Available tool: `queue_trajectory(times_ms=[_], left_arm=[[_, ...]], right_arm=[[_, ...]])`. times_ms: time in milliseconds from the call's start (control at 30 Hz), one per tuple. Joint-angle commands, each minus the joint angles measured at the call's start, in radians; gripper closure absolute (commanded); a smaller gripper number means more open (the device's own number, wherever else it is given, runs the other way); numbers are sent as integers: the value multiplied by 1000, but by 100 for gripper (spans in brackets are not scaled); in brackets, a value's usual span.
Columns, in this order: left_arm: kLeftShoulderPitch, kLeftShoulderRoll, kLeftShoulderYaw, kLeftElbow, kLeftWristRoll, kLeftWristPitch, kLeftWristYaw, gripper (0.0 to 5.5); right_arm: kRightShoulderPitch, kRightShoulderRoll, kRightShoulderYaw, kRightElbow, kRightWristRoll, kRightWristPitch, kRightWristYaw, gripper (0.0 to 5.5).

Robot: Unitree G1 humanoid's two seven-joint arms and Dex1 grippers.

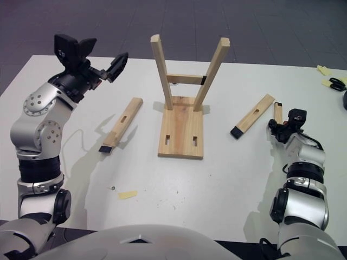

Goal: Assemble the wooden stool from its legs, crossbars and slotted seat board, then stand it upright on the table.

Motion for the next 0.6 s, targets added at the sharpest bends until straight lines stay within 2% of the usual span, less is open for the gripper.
queue_trajectory(times_ms=[33, 233, 367, 467, 600], left_arm=[[1, 5, -4, -2, 6, 3, -2, 10], [-4, 7, 6, 9, 13, -5, 5, 10], [-17, 6, 15, 16, 17, -12, 17, 10], [-47, -5, 46, 24, -3, -5, 35, 10], [-145, -69, 141, -3, -159, 67, 89, 10]], right_arm=[[87, 39, 16, 45, -19, 69, -28, 332], [89, 63, 6, 17, -12, 54, -69, 418], [84, 76, -9, -25, -13, 4, -119, 418], [73, 89, -38, -138, -24, -149, -192, 418], [24, 147, 32, -495, -104, -441, -247, 418]])
